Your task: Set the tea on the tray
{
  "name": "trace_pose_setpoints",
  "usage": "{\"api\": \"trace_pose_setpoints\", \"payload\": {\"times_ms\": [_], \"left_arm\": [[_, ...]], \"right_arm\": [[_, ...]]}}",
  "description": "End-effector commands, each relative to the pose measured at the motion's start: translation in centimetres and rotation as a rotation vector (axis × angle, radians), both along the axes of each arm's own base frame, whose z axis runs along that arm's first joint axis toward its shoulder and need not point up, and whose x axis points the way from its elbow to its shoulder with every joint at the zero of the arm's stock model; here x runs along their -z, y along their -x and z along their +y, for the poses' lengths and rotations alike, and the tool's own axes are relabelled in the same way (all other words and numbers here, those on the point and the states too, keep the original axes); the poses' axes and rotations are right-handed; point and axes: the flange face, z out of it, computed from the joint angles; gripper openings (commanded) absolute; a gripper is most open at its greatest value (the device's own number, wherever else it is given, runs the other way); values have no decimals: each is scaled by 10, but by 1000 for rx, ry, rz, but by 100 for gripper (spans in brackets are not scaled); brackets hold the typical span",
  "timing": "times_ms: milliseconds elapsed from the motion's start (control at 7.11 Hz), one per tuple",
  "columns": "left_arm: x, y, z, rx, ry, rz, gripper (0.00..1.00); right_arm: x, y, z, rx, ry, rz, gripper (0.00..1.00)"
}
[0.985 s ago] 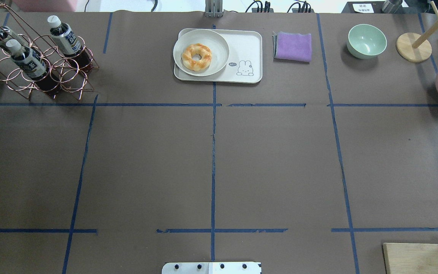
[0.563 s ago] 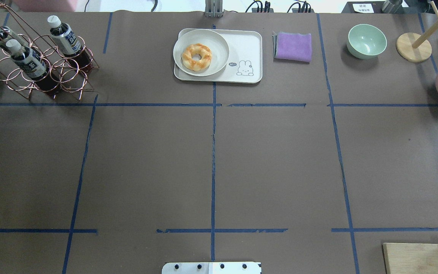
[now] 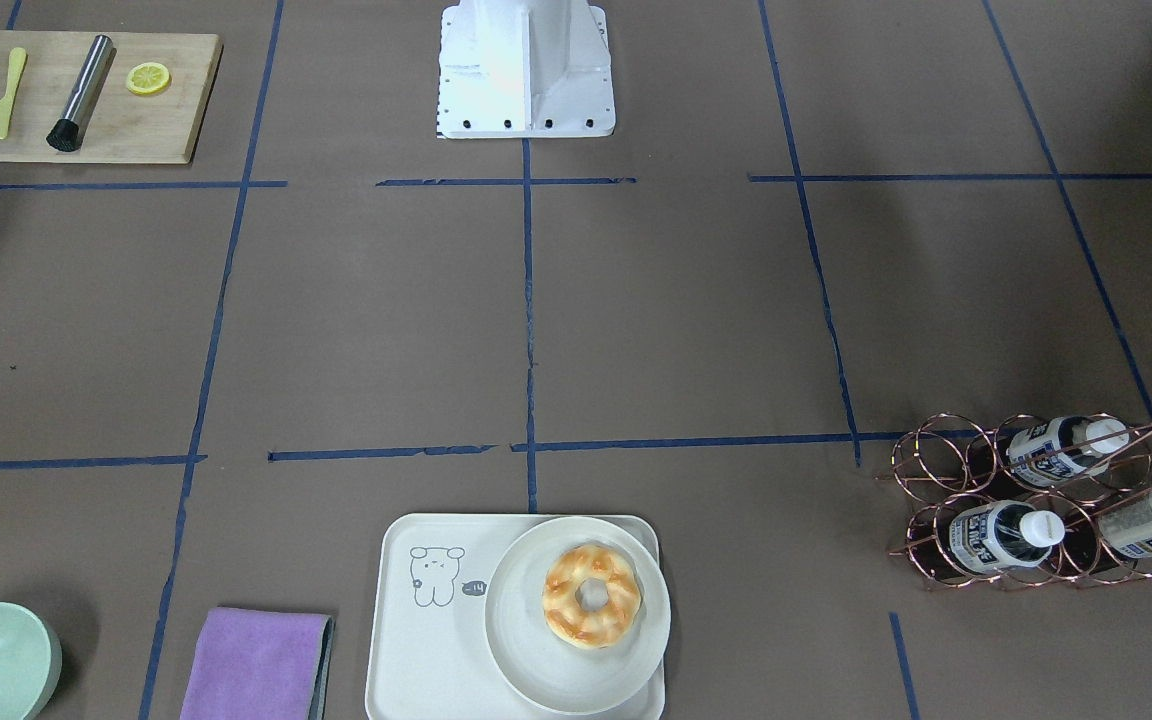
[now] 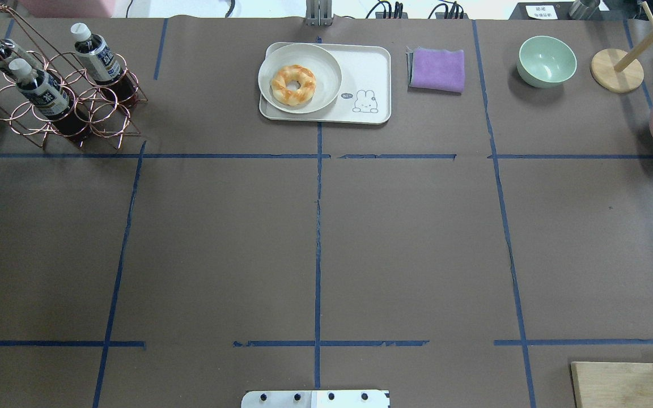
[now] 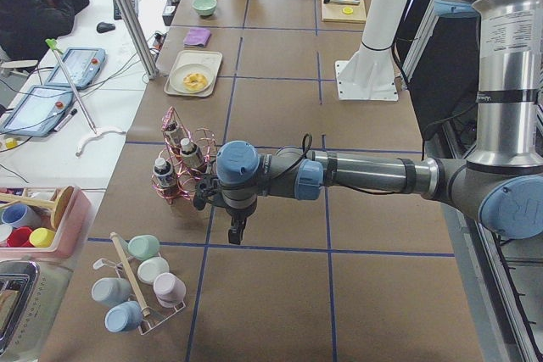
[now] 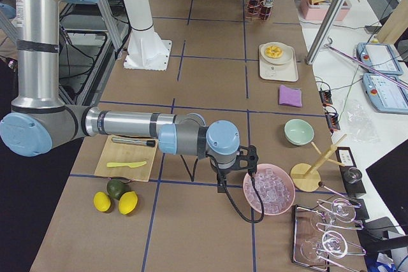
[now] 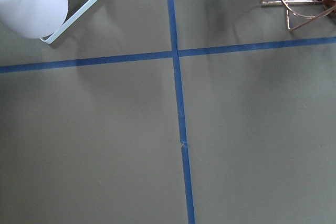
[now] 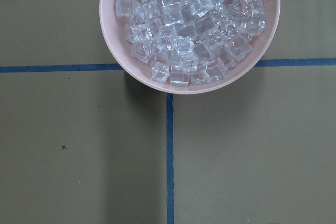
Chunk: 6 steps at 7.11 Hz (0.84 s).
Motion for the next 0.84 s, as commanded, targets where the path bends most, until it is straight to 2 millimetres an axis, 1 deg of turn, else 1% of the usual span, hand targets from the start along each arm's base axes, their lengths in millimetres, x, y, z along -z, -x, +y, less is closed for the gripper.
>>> {"api": "trace_pose_setpoints", "payload": {"times_ms": [0, 141, 281, 422, 563, 704], "left_arm": [[23, 0, -8, 73, -85, 16, 100], [35, 0, -9, 127, -145, 33, 100], [46, -3, -7, 169, -202, 60, 100], [55, -6, -8, 213, -221, 89, 100], [66, -18, -10, 232, -245, 119, 100], [77, -35, -11, 267, -230, 166, 100]], "right_arm": [[5, 0, -1, 0, -11, 1, 100], [14, 0, -2, 0, -30, 3, 100], [16, 0, -2, -1, -31, 3, 100], [17, 0, -2, -2, -31, 3, 100], [16, 0, -3, 0, -31, 4, 100], [26, 0, -5, -1, -49, 1, 100]]}}
